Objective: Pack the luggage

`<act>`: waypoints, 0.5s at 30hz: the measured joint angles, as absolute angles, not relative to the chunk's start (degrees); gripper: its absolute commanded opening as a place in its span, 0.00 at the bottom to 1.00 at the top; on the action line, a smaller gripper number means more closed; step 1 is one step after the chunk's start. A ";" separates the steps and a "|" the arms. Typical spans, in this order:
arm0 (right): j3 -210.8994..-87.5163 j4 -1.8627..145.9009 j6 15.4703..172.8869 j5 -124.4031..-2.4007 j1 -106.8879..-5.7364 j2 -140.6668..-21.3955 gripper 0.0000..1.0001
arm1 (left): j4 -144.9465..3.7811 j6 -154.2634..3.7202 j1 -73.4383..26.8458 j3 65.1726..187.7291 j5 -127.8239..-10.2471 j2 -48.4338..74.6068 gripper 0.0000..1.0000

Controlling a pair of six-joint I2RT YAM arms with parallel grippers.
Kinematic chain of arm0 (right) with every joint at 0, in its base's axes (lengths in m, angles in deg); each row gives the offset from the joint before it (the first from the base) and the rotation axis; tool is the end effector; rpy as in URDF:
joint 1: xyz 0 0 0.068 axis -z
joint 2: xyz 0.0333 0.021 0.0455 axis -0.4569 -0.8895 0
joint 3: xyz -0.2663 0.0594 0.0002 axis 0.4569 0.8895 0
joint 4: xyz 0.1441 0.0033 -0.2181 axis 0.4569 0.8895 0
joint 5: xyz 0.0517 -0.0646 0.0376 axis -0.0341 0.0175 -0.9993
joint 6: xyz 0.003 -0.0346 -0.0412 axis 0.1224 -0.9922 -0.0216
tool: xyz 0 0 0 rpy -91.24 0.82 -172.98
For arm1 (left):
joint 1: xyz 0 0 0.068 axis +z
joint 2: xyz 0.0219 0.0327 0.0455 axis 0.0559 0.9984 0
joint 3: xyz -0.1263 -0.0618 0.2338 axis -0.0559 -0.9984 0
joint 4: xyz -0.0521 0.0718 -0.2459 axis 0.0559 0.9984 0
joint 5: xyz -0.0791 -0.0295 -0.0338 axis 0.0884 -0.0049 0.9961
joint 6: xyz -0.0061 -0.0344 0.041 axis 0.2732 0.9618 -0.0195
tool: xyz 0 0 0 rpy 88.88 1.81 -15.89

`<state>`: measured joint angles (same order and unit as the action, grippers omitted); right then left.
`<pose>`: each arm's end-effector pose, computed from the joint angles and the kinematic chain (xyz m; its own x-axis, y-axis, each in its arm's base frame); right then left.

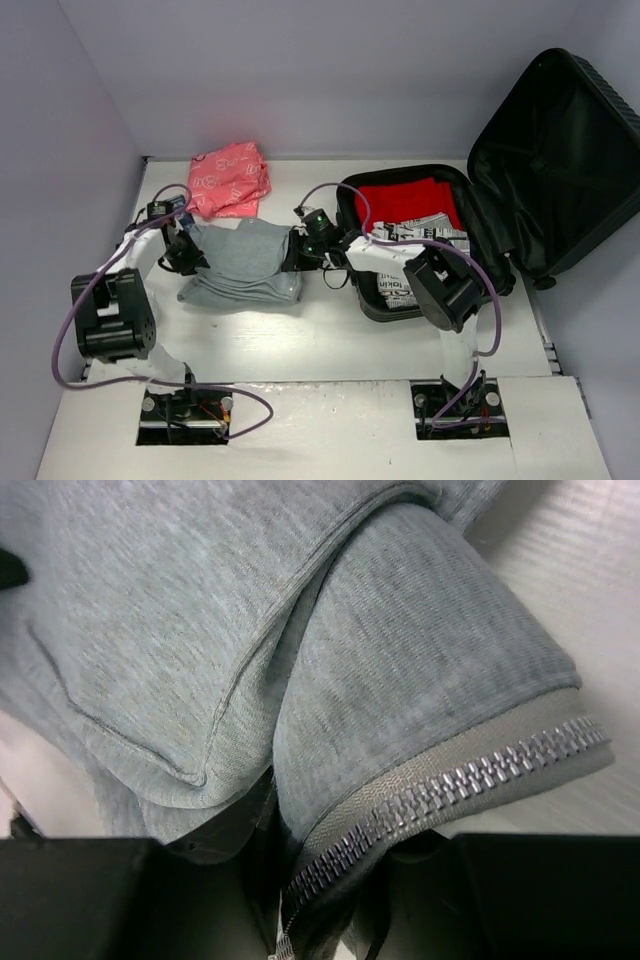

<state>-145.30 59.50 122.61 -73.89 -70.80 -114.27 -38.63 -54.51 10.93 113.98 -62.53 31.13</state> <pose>0.3127 0.3132 0.1775 -0.7917 0.0033 -0.6109 -0.4805 0.6142 0.6260 0.3195 0.0342 0.1938 -0.7405 -0.6225 -0.2535 -0.4898 0.7580 -0.4308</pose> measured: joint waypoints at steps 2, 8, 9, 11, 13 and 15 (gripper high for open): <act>-146.83 62.41 120.07 -73.10 -70.82 -113.51 0.00 | -36.25 -53.16 10.60 114.01 -62.40 27.15 0.00; -152.71 72.31 113.01 -71.18 -69.25 -106.97 0.00 | -28.45 -46.97 4.85 119.71 -65.81 15.63 0.00; -153.69 73.77 111.92 -71.16 -68.22 -105.40 0.00 | -27.66 -45.77 3.26 121.66 -66.53 15.06 0.00; -155.48 76.46 109.84 -70.92 -65.75 -102.54 0.00 | -27.29 -42.97 -1.09 125.70 -68.72 14.63 0.00; -156.88 79.13 107.68 -70.37 -62.84 -99.54 0.00 | -27.46 -39.96 -5.38 129.09 -69.99 14.89 0.00; -158.02 81.62 105.43 -70.35 -59.33 -96.63 0.00 | -28.08 -36.24 -9.66 132.04 -70.82 15.74 0.00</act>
<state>-158.02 81.62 105.43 -70.35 -59.33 -96.63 -28.08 -36.24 -9.66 132.04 -70.82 15.74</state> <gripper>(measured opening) 0.228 0.175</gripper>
